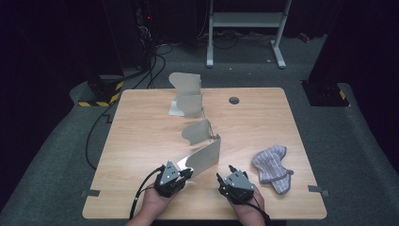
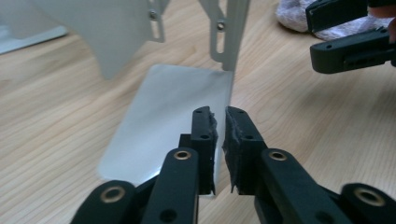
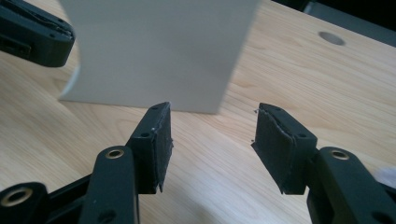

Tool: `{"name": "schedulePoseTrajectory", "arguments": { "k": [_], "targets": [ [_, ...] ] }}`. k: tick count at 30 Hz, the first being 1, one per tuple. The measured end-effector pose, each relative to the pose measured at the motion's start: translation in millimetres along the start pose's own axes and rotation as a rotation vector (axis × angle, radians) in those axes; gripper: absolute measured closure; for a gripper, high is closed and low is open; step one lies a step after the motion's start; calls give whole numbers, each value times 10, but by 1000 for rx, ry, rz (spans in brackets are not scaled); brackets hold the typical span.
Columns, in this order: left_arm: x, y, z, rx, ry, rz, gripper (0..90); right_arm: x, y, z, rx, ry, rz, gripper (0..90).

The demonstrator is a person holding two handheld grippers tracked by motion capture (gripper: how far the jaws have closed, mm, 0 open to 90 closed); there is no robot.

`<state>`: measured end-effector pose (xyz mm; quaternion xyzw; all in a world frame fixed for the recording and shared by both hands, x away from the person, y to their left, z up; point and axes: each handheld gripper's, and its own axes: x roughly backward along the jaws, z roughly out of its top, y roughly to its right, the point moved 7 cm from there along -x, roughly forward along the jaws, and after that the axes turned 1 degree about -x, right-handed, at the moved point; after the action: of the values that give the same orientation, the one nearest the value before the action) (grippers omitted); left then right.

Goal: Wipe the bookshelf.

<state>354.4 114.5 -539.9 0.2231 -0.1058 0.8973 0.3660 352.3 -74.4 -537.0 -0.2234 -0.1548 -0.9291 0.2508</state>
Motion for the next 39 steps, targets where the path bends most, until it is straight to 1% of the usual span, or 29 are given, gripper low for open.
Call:
{"name": "schedulePoseTrajectory", "arguments": {
  "k": [3,4,6,8,9,12,14,16,19,21,23,27,30,32,33,36,39],
  "targets": [
    [66,-58,-23,17,7,22,824,-68,-105,30,-1,-3,38,435],
    [77,-86,-43,24,2,32,821,-94,-144,40,-5,-4,51,421],
    [88,-124,-76,42,-7,39,810,-140,-229,62,-17,-5,75,372],
    [91,-128,-100,60,-15,34,785,-170,-286,82,-15,-3,79,329],
    [90,-119,-113,61,-20,39,779,-182,-303,89,-13,-3,76,316],
    [86,-88,-156,51,-49,57,782,-220,-317,107,-16,-4,75,304],
    [92,-84,-169,54,-54,65,793,-245,-315,126,-30,-2,82,296],
    [94,-94,-177,62,-55,65,794,-264,-324,146,-48,0,85,282],
    [61,-85,-183,73,-62,60,793,-275,-347,154,-47,-1,86,270],
    [25,-66,-188,63,-76,64,789,-271,-343,146,-40,0,85,270],
    [-8,-56,-194,48,-94,71,786,-266,-328,132,-48,-4,80,271],
    [-86,-55,-191,56,-114,77,784,-249,-303,97,-47,-11,73,275],
    [-169,-47,-165,44,-132,80,779,-217,-275,65,-40,-14,60,280],
    [-220,-17,-160,27,-149,69,779,-194,-241,47,-45,-15,49,280],
    [-247,8,-156,17,-154,70,787,-185,-225,41,-47,-16,44,281],
    [-288,70,-131,-1,-154,32,808,-145,-172,11,-58,-18,26,281],
    [-338,121,-93,-10,-147,7,816,-100,-123,-25,-65,-21,12,285]
  ]
}}
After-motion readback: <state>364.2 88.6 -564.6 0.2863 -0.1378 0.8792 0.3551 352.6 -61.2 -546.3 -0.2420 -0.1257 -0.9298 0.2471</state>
